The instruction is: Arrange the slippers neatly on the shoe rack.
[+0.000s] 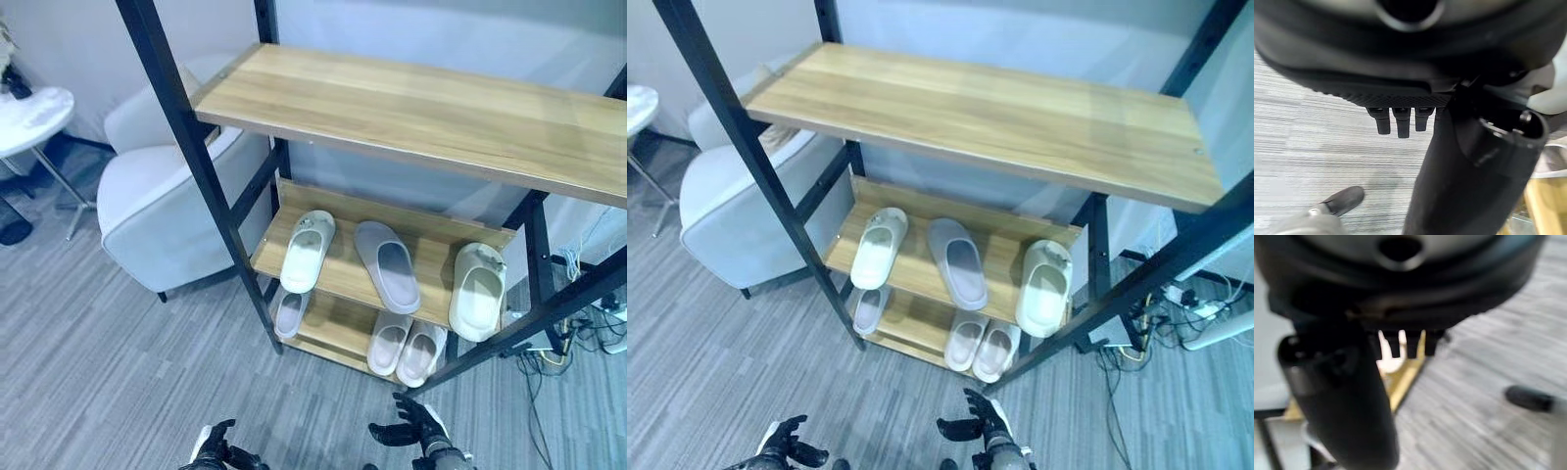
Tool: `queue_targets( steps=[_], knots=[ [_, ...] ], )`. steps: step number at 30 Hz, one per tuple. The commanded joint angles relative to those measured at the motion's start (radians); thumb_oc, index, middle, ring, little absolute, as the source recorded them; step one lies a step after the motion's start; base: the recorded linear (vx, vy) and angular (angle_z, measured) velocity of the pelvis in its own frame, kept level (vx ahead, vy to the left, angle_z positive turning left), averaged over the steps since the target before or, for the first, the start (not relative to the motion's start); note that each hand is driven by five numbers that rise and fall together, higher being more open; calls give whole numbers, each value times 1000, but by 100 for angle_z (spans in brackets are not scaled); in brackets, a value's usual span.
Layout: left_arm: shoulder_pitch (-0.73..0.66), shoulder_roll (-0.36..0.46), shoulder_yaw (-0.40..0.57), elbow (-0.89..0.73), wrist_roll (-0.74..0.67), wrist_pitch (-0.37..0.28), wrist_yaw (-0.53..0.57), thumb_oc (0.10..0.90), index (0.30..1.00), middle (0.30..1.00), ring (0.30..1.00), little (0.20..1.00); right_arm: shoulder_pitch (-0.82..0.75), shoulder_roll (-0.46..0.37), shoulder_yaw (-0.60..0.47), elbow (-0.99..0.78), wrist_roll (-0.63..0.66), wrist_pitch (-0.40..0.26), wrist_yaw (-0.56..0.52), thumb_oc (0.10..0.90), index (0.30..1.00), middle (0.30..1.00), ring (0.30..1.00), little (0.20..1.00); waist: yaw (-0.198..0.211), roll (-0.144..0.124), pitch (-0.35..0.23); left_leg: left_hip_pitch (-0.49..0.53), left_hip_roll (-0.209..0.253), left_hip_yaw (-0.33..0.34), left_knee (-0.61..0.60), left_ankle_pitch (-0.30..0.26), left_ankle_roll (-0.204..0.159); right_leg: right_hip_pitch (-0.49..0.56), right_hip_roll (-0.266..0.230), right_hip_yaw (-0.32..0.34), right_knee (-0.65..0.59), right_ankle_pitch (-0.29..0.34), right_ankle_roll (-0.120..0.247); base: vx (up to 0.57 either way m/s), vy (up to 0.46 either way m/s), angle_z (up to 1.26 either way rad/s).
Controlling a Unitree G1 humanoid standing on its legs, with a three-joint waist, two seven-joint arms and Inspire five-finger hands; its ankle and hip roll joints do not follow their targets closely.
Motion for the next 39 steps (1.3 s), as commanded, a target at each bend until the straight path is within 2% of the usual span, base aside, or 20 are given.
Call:
queue_targets(
  steps=[1,3,6,7,8,9,10,12,16,17,20,21,22,23,25,30,39],
  knots=[
    [-54,-4,3,22,-32,-44,46,800,900,900,900,900,-12,-11,22,-136,21,-73,8,800,900,900,900,900,6,-22,46,-82,-126,-44,158,-66,14,-61,96,75,92,-21,-35,-24,-69,1],
    [-50,-8,1,8,-47,-51,47,800,900,900,900,900,-4,-20,45,-153,16,-75,20,800,900,900,900,900,12,-22,54,-103,-126,-62,198,-58,10,-56,99,83,95,-27,-41,38,15,-2],
    [-43,-22,-30,-23,-84,-72,3,800,900,900,900,900,-5,-43,65,-216,31,-81,50,800,900,900,900,900,33,-17,55,-158,-131,-167,98,-45,16,-43,92,114,81,-36,-26,126,92,-15],
    [-43,-22,-31,-23,-84,-73,3,800,900,900,900,900,-4,-43,65,-216,31,-80,50,800,900,900,900,900,33,-17,55,-157,-132,-167,98,-45,17,-42,91,113,81,-37,-25,135,135,-47],
    [-47,-20,-48,-25,-78,-72,-7,800,900,900,900,900,-22,-51,64,-239,46,-83,52,800,900,900,900,900,45,-7,62,-218,-141,-226,48,4,12,-33,97,136,76,-50,-24,84,89,-36],
    [-48,-20,-48,-25,-78,-73,-7,800,900,900,900,900,-22,-51,64,-239,46,-82,52,800,900,900,900,900,44,-8,62,-217,-142,-226,46,5,12,-32,96,136,76,-50,-24,176,217,-39],
    [-54,-24,-43,7,-43,-59,-6,800,900,900,900,900,-38,-57,88,-264,36,-83,77,800,900,900,900,900,42,-3,53,-197,-126,-224,-31,21,12,-29,98,160,74,-65,-17,99,127,-44],
    [-51,-21,-37,31,-5,-50,-13,800,900,900,900,900,-39,-70,113,-317,12,-84,97,800,900,900,900,900,38,-3,47,-174,-119,-210,-48,27,20,-40,82,170,83,-66,-8,162,225,-70],
    [-61,-2,-39,38,31,-45,-11,800,900,900,900,900,-44,-95,138,-436,16,-88,135,800,900,900,900,900,33,-16,49,-169,-126,-171,-31,5,39,-70,59,204,91,-57,8,59,166,-40],
    [-69,13,-42,25,45,-49,-8,800,900,900,900,900,-46,-99,147,-453,19,-88,149,800,900,900,900,900,38,-20,54,-177,-128,-142,-13,-13,51,-91,46,213,104,-52,17,-15,126,-33],
    [-88,29,-40,15,45,-51,7,800,900,900,900,900,-70,-95,164,-470,30,-88,155,800,900,900,900,900,46,-22,67,-192,-120,-105,4,-25,61,-145,38,202,148,-31,34,-69,97,-45],
    [-107,41,-29,14,35,-53,20,800,900,900,900,900,-95,-78,183,-486,46,-94,163,800,900,900,900,900,54,-22,78,-189,-113,-75,-7,-29,61,-195,33,164,165,2,53,-77,58,-81],
    [-115,46,-25,10,24,-56,23,800,900,900,900,900,-106,-75,195,-488,50,-94,167,800,900,900,900,900,54,-20,86,-178,-108,-62,-18,-27,60,-232,36,138,164,26,55,-77,58,-76],
    [-115,46,-25,10,24,-56,23,800,900,900,900,900,-106,-75,195,-488,50,-94,167,800,900,900,900,900,54,-20,86,-178,-108,-62,-19,-27,60,-232,36,138,164,26,55,4,6,-64],
    [-112,50,-23,8,30,-62,26,800,900,900,900,900,-78,-79,200,-525,85,-104,187,800,900,900,900,900,48,-22,69,-164,-120,-62,-25,-29,61,-196,22,120,75,35,44,75,3,-12],
    [-87,25,-38,12,58,-65,16,800,900,900,900,900,-57,-101,246,-558,100,-92,234,800,900,900,900,900,56,-13,33,-86,-118,-66,-94,-23,54,-117,27,96,0,43,41,84,-20,12],
    [-54,-12,-70,31,82,-50,-6,800,900,900,900,900,-84,-140,289,-695,165,-72,290,800,900,900,900,900,65,-15,-5,-18,-118,-89,-141,-14,47,-51,33,64,-18,29,41,34,-9,7]
  ],
)
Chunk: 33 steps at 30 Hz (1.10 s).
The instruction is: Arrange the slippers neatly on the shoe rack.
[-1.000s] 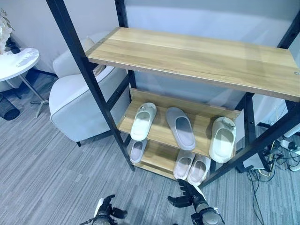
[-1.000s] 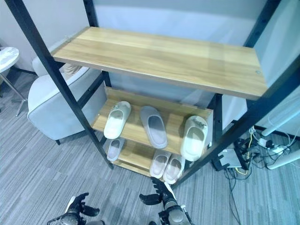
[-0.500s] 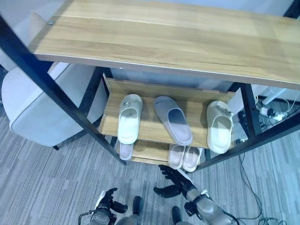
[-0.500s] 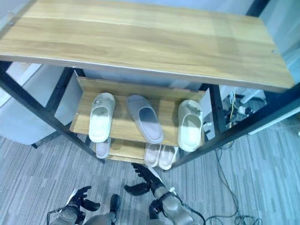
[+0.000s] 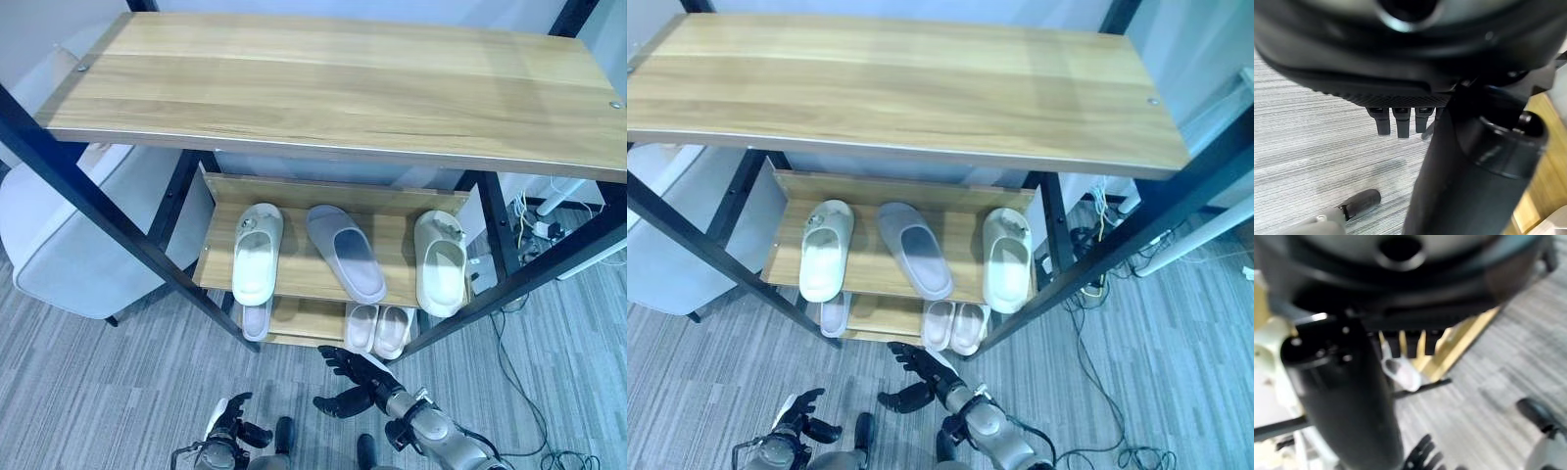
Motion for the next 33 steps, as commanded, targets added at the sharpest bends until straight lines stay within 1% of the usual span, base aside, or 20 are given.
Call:
queue_targets(
  steps=[1,7,8,9,10,11,12,13,15,17,18,19,22,23,25,26,27,30,32,33],
  knots=[
    [-27,-13,-32,86,33,-18,-1,800,900,900,900,900,-20,15,11,-193,65,-69,43,800,900,900,900,900,27,-7,-66,33,-4,-13,2,-76,-12,-7,23,-13,6,-3,28,23,-7,9],
    [-15,-11,-22,97,40,-12,-5,800,900,900,900,900,-49,-30,0,-357,74,-79,49,800,900,900,900,900,29,-12,-81,42,-5,-18,2,-81,-12,6,20,-21,11,-9,29,16,3,11],
    [-15,-11,-21,97,40,-12,-5,800,900,900,900,900,-48,-31,-1,-359,74,-78,49,800,900,900,900,900,28,-11,-81,43,-5,-18,2,-81,-12,6,20,-22,11,-9,29,0,0,0],
    [-13,-9,-18,99,46,-8,-9,800,900,900,900,900,-65,-57,-13,-429,59,-86,50,800,900,900,900,900,29,-12,-84,45,-4,-19,2,-82,-12,6,18,-22,14,-10,30,0,0,0],
    [-13,-9,-18,99,46,-8,-9,800,900,900,900,900,-64,-59,-14,-432,60,-84,50,800,900,900,900,900,29,-11,-84,45,-4,-19,2,-82,-12,7,18,-22,14,-10,30,0,0,0],
    [-4,-13,-10,114,53,0,-23,800,900,900,900,900,-74,-97,-43,-515,15,-99,41,800,900,900,900,900,28,-12,-89,41,-3,-18,2,-75,-11,1,18,-22,18,-3,30,0,0,0],
    [-1,-14,-9,117,62,0,-23,800,900,900,900,900,-71,-108,-60,-538,-11,-106,27,800,900,900,900,900,28,-13,-92,41,-3,-18,2,-76,-11,0,18,-23,18,-3,30,14,15,3],
    [6,-16,-6,120,68,0,-22,800,900,900,900,900,-64,-128,-96,-579,-75,-126,-10,800,900,900,900,900,28,-14,-95,42,-2,-18,2,-78,-9,1,17,-24,18,-4,31,44,12,3],
    [19,-27,-3,129,88,-1,-8,800,900,900,900,900,-64,-141,-176,-614,-299,-174,-165,800,900,900,900,900,24,-10,-98,45,-2,-17,2,-80,-7,2,16,-25,20,-4,33,49,29,2],
    [28,-32,-5,127,104,1,8,800,900,900,900,900,-102,-135,-209,-609,-480,-178,-277,800,900,900,900,900,31,-9,-98,47,-1,-17,2,-82,-4,4,16,-27,20,-5,34,35,30,0],
    [31,-34,-10,124,113,4,16,800,900,900,900,900,-136,-127,-218,-595,-542,-165,-325,800,900,900,900,900,38,-11,-97,48,-1,-19,2,-82,-3,6,15,-29,19,-5,34,27,21,-4],
    [33,-34,-13,120,116,5,21,800,900,900,900,900,-162,-114,-222,-572,-571,-153,-357,800,900,900,900,900,45,-13,-95,48,-1,-21,2,-83,-2,7,15,-29,18,-5,34,28,15,-5],
    [39,-33,-37,113,127,9,34,800,900,900,900,900,-266,-69,-246,-505,-620,-121,-455,800,900,900,900,900,68,-19,-90,45,-4,-31,2,-83,1,8,17,-30,16,-7,32,39,22,2],
    [37,-32,-40,110,129,11,36,800,900,900,900,900,-292,-68,-251,-486,-643,-108,-477,800,900,900,900,900,76,-22,-90,47,-5,-35,3,-93,2,14,17,-32,13,-14,32,60,16,6],
    [39,-24,-48,98,139,11,43,800,900,900,900,900,-344,-66,-265,-418,-677,-86,-514,800,900,900,900,900,93,-29,-86,41,-7,-47,5,-93,4,14,17,-33,12,-15,32,24,16,10],
    [37,-24,-47,98,139,11,44,800,900,900,900,900,-347,-65,-264,-414,-678,-87,-517,800,900,900,900,900,93,-30,-83,36,-7,-47,5,-83,4,8,17,-33,14,-7,32,35,14,18],
    [40,-15,-59,82,136,7,47,800,900,900,900,900,-397,-64,-285,-337,-700,-53,-561,800,900,900,900,900,112,-40,-81,30,-10,-62,5,-93,7,12,17,-39,9,-13,33,28,11,19],
    [42,-12,-60,78,134,6,48,800,900,900,900,900,-409,-66,-294,-318,-715,-46,-577,800,900,900,900,900,118,-43,-77,26,-11,-66,6,-94,8,11,17,-41,9,-14,34,29,12,18],
    [37,-9,-65,76,122,6,53,800,900,900,900,900,-457,-52,-329,-238,-730,-3,-638,800,900,900,900,900,138,-56,-59,-4,-12,-76,9,-91,10,-12,17,-45,8,-7,35,-20,20,16],
    [36,-9,-65,76,122,6,53,800,900,900,900,900,-458,-51,-329,-237,-731,-3,-639,800,900,900,900,900,138,-56,-60,-5,-12,-76,10,-91,10,-14,16,-45,8,-7,35,-20,4,4]
  ],
)
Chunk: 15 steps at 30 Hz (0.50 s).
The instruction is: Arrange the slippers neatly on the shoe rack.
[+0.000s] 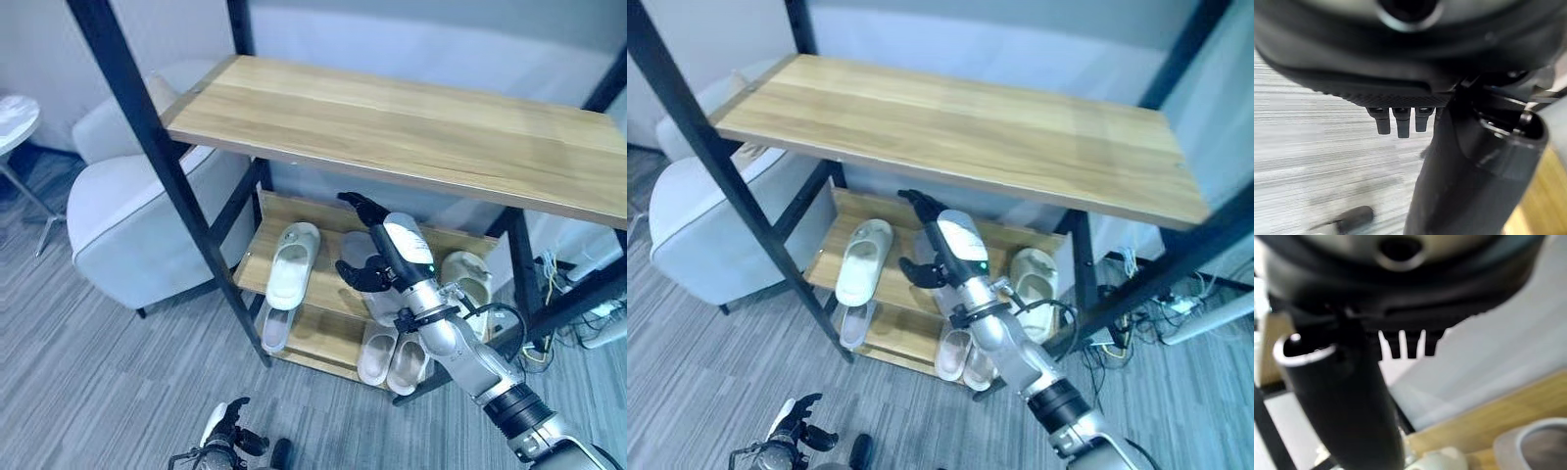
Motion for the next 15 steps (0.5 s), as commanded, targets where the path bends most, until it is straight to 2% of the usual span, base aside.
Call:
queue_targets(
  steps=[1,3,8,15],
  knots=[
    [-3,-37,-61,75,31,-6,24,800,900,900,900,900,-122,21,-123,-59,-23,-4,-119,800,900,900,900,900,36,-16,19,32,-12,6,10,-105,26,-16,1,30,7,-2,39,-5,10,7],
    [-4,-34,-61,70,26,-11,26,800,900,900,900,900,-111,17,-164,-23,-33,18,-147,800,900,900,900,900,44,-21,29,12,-14,-1,13,-104,29,-31,1,28,6,3,41,-8,16,15],
    [4,-26,-54,66,33,-16,31,800,900,900,900,900,-80,10,-235,-3,-27,27,-197,800,900,900,900,900,51,-21,42,-5,-16,-9,14,-103,31,-48,0,28,5,6,44,1,13,3],
    [22,-20,-45,55,18,-20,38,800,900,900,900,900,-50,36,-306,72,72,24,-232,800,900,900,900,900,56,-12,41,-8,-25,-18,9,-104,34,-57,-6,26,5,9,46,10,9,0]
  ],
)
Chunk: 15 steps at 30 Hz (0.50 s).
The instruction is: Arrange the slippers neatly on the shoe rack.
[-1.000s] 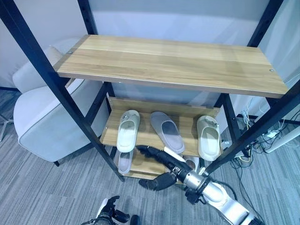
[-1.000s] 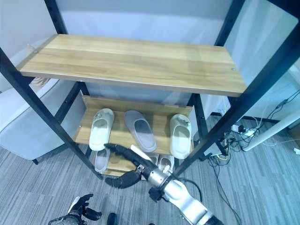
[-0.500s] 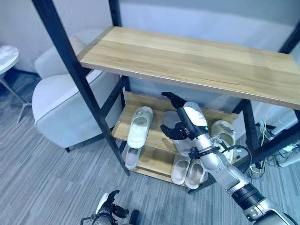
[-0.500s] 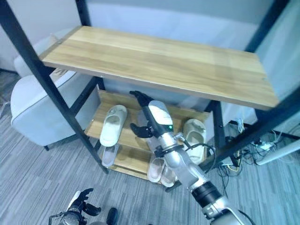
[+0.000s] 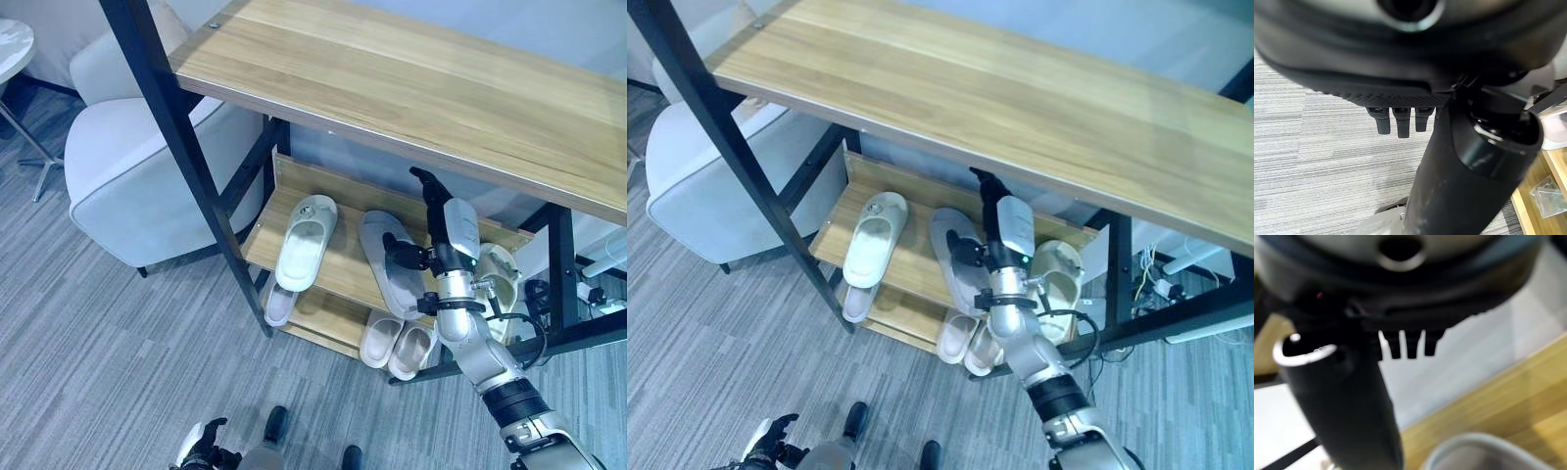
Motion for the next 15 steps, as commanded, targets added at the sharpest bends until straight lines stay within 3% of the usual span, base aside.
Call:
queue_targets(
  steps=[1,15],
  knots=[
    [-20,-66,-47,48,19,-31,16,800,900,900,900,900,-52,-18,-94,-51,51,-46,-87,800,900,900,900,900,28,19,-18,59,-20,3,9,-116,41,-2,-6,31,5,9,46,0,0,0],
    [-16,-81,-53,41,5,-28,12,800,900,900,900,900,30,9,-86,19,130,-46,-37,800,900,900,900,900,22,17,-7,65,-23,-5,6,-123,41,-2,-9,22,5,3,47,0,0,0]
  ],
)
